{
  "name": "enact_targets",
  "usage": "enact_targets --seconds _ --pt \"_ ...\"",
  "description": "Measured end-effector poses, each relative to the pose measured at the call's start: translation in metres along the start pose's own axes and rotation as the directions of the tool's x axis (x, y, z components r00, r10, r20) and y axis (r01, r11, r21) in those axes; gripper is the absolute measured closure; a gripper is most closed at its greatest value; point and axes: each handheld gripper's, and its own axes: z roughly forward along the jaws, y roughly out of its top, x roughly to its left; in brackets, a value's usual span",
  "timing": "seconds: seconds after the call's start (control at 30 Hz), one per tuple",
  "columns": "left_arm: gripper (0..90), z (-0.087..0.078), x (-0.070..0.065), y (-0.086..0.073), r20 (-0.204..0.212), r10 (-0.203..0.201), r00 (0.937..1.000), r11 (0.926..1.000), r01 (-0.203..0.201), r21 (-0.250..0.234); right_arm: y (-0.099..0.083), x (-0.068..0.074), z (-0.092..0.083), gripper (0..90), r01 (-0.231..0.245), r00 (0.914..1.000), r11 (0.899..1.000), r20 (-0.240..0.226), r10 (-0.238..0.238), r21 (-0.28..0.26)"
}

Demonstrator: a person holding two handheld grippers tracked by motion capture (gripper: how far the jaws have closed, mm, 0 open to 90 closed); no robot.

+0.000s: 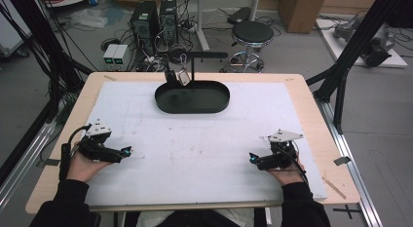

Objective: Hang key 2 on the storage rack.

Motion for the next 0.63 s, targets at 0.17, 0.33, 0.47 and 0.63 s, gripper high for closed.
enact_targets --seconds 0.17,0.33,0.47,0.63 --pt "1.7 -0.006 -0.005 -0.01 -0.015 0.022 0.9996 0.999 -0.023 -0.039 0.0 0.0 0.001 0.8 -0.002 1.0 1.0 0.002 0.002 0.002" --pt "1.7 -0.016 -0.001 -0.023 -0.015 -0.003 0.9999 0.9958 0.001 -0.092 -0.001 0.0 -0.001 0.8 -0.002 1.0 1.0 0.004 0.002 0.001" --pt "1.7 -0.028 0.004 -0.037 0.001 -0.035 0.9994 0.9853 0.035 -0.167 -0.001 -0.001 -0.001 0.8 -0.002 1.0 1.0 0.008 0.002 -0.003" --pt "1.7 -0.034 0.007 -0.045 -0.011 -0.059 0.9982 0.9804 0.056 -0.189 -0.001 0.0 -0.001 0.8 0.0 1.0 1.0 0.005 0.0 -0.002"
